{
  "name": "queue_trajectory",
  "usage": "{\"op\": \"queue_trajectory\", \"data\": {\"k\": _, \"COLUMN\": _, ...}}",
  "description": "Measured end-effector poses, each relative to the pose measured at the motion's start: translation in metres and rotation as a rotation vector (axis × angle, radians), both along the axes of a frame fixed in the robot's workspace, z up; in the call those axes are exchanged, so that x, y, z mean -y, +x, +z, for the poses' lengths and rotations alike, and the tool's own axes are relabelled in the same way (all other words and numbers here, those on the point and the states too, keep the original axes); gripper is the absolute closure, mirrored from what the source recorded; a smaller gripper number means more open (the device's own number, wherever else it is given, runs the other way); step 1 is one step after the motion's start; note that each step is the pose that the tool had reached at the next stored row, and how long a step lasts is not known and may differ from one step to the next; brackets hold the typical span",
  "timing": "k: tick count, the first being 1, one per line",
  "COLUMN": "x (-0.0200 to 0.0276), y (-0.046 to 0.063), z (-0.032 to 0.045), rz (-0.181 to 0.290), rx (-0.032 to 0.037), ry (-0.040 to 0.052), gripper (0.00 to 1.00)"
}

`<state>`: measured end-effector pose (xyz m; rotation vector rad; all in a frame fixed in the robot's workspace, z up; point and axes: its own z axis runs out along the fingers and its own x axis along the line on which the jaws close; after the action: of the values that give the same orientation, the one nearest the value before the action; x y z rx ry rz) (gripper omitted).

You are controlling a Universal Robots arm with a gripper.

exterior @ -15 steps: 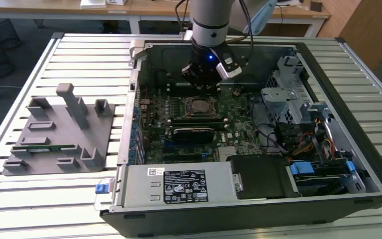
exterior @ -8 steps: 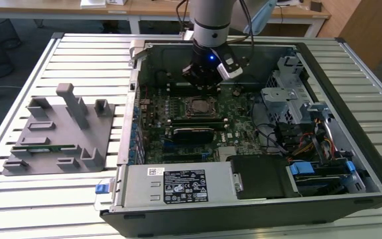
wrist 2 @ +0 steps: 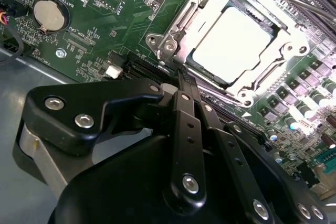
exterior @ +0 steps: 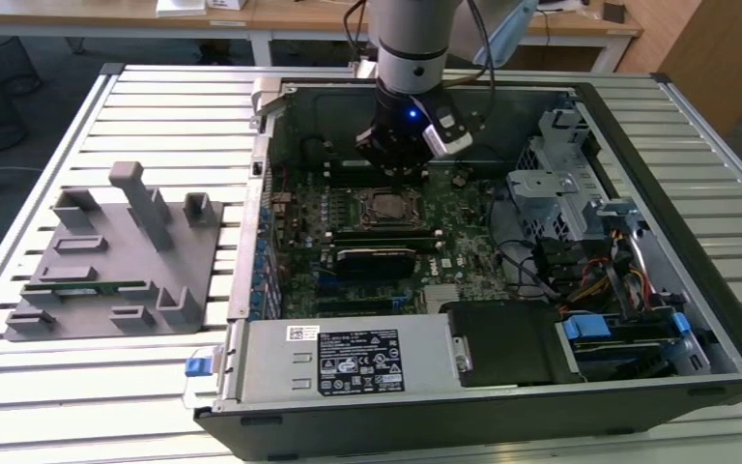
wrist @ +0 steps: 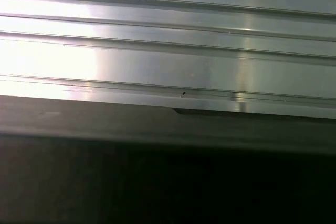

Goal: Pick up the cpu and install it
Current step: 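Install the first cpu locking lever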

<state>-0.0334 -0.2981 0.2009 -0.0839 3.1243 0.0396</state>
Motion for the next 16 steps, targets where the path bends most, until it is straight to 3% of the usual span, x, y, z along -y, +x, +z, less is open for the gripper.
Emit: {"op": "queue_trajectory", "data": {"k": 16, "x": 0.0000, "y": 0.0020, "z": -0.0001, "rz": 0.000, "rx": -0.0002, "ry": -0.0030, "gripper": 0.89}}
